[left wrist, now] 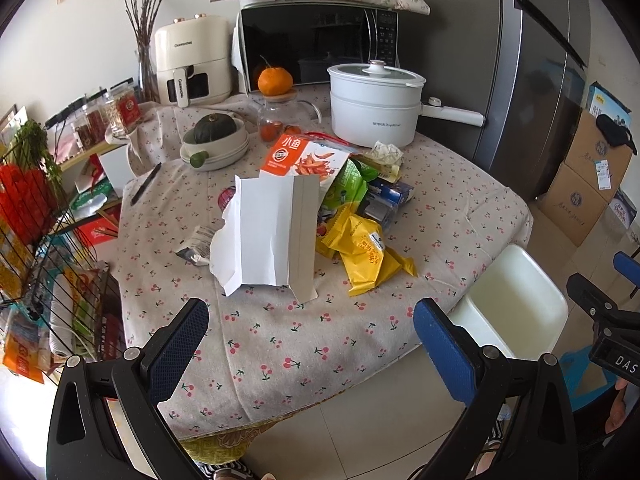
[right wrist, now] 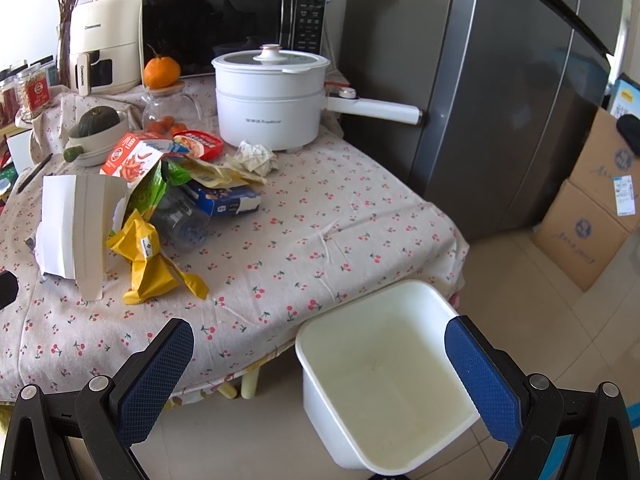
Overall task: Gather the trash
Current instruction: 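Grasp the white paper bag with the left tool while the right tool approaches the yellow wrapper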
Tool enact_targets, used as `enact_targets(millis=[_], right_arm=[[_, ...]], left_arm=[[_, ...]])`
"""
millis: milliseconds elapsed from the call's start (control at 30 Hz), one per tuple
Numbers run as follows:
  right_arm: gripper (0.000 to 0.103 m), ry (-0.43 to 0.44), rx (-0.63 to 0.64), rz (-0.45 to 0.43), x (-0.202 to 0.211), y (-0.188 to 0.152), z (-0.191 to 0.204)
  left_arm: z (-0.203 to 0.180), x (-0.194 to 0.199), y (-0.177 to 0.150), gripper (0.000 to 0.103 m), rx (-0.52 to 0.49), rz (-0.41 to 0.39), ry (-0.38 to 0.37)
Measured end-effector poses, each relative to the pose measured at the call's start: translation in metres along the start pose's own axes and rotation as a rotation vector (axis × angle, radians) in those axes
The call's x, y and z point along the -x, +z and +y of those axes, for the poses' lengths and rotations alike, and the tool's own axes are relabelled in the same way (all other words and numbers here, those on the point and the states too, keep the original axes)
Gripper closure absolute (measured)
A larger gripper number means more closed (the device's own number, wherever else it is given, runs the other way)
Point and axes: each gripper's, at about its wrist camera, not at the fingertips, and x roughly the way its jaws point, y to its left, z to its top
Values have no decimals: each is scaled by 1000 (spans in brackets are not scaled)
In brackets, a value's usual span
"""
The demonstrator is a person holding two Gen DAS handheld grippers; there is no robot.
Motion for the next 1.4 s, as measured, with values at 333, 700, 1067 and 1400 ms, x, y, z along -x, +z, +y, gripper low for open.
enact_targets(millis=[333,700,1067,1400], right_arm=[[0,78,30,42,-13,39,17],[0,214,84,109,-69,85,64],[0,309,119,278,-137,77,80],[0,280,125,307,-154,78,65]], left_arm=[[50,-29,34,0,1,111,-20],[117,-87,41,0,191,180,-137],[85,-147,55,1,146,173,-193],[58,-168,69,1,128,150,-166]])
